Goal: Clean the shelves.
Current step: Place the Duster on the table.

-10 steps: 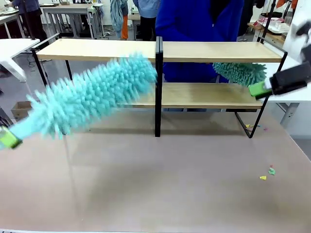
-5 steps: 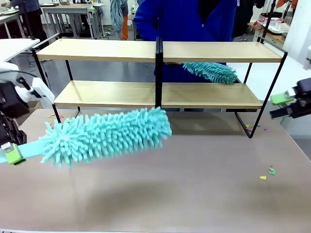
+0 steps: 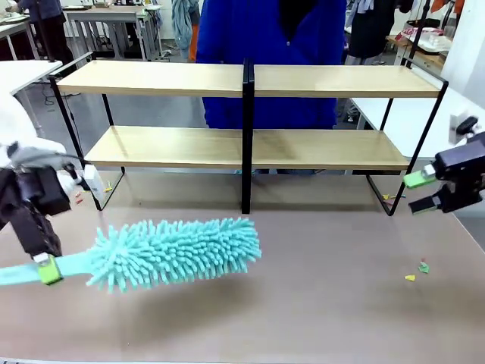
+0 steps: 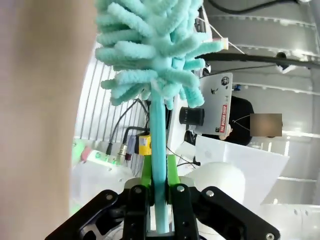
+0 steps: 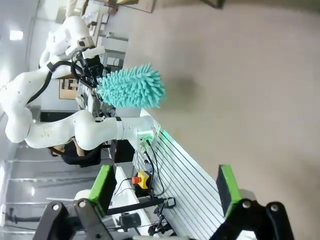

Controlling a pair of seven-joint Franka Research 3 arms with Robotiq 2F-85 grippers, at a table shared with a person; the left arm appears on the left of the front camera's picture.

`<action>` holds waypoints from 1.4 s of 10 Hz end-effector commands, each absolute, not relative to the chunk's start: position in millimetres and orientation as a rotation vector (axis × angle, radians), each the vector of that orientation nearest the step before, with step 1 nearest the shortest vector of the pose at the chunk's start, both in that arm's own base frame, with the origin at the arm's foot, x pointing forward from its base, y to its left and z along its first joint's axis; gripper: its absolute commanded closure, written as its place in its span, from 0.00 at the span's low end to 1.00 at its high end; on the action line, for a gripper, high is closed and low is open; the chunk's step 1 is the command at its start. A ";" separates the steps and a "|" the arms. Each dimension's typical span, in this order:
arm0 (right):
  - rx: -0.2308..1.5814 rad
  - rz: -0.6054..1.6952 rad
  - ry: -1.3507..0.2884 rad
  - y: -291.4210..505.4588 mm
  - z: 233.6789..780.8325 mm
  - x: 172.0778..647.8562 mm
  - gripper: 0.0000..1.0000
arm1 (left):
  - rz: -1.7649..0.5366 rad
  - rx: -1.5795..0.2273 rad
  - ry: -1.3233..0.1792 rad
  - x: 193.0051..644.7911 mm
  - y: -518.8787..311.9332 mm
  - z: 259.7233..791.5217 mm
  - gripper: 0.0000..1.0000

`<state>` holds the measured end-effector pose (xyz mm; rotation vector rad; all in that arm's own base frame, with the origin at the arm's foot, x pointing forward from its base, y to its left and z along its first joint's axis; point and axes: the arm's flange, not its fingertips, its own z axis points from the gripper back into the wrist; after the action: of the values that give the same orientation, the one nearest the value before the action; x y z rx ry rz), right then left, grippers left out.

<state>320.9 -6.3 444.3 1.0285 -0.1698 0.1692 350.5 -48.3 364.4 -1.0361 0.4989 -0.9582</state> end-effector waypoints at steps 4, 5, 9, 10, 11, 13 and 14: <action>1.029 0.169 -0.170 -6.3 444.3 320.9 0.00 | -0.876 -1.085 0.497 400.9 -48.2 331.0 0.87; 1.029 0.169 -0.170 -6.3 444.3 320.9 0.00 | -0.873 -1.108 0.485 403.0 -42.8 333.5 0.87; 1.011 0.157 -0.152 -6.6 444.6 319.7 0.00 | -0.857 -0.972 0.483 395.9 -27.0 343.3 0.00; 1.007 0.156 -0.144 -8.7 443.6 319.3 0.00 | -0.842 -0.919 0.385 388.8 -14.4 357.2 0.26; 1.016 0.148 -0.137 -11.0 442.2 319.8 0.00 | -0.811 -0.906 0.204 377.0 -0.8 373.6 0.00; 1.008 0.145 -0.146 -13.6 444.9 319.8 0.00 | -0.614 -0.869 -0.243 350.0 35.6 405.1 0.00; 1.015 0.148 -0.160 -15.1 448.6 319.6 0.00 | -0.472 -0.775 -0.442 335.4 56.9 417.2 0.00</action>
<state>318.9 -13.0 442.6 1.0083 -0.1474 0.1364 363.0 52.8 416.8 -0.9364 -0.1177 -0.6381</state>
